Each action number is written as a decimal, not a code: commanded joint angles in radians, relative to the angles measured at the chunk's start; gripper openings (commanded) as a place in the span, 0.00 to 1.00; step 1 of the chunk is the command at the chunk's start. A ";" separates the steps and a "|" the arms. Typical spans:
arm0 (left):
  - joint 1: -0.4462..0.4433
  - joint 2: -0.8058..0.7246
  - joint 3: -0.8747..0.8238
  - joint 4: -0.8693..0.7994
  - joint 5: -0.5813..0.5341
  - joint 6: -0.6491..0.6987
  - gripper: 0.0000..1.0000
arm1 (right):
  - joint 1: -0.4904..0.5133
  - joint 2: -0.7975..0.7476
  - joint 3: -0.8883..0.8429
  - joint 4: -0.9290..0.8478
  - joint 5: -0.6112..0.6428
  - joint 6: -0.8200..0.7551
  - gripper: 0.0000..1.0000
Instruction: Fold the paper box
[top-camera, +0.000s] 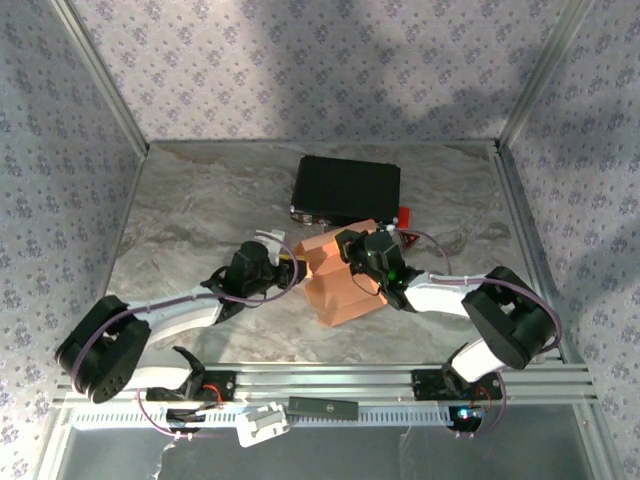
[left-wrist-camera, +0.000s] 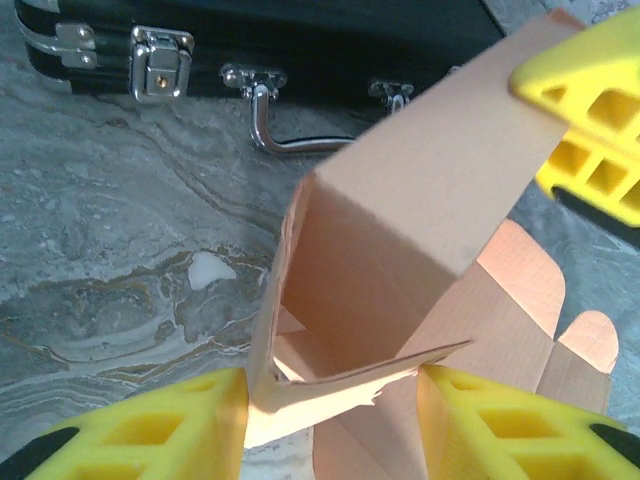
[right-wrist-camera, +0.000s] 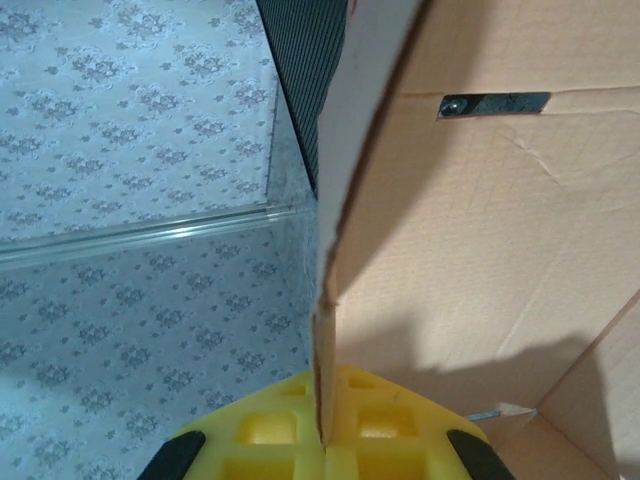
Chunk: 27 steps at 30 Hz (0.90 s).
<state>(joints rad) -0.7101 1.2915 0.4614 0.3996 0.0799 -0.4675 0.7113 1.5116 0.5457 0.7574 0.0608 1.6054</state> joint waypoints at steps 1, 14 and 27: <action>-0.009 -0.004 -0.014 -0.029 -0.022 0.035 0.48 | 0.007 0.033 -0.034 0.162 0.020 -0.055 0.00; -0.044 0.043 -0.026 0.011 -0.028 0.038 0.48 | -0.013 0.099 -0.086 0.266 -0.043 -0.061 0.00; -0.061 0.096 -0.023 0.090 -0.020 0.096 0.37 | -0.020 0.109 -0.081 0.279 -0.070 -0.049 0.00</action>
<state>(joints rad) -0.7658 1.3697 0.4355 0.4263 0.0578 -0.4072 0.6933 1.6085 0.4667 1.0149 0.0090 1.5696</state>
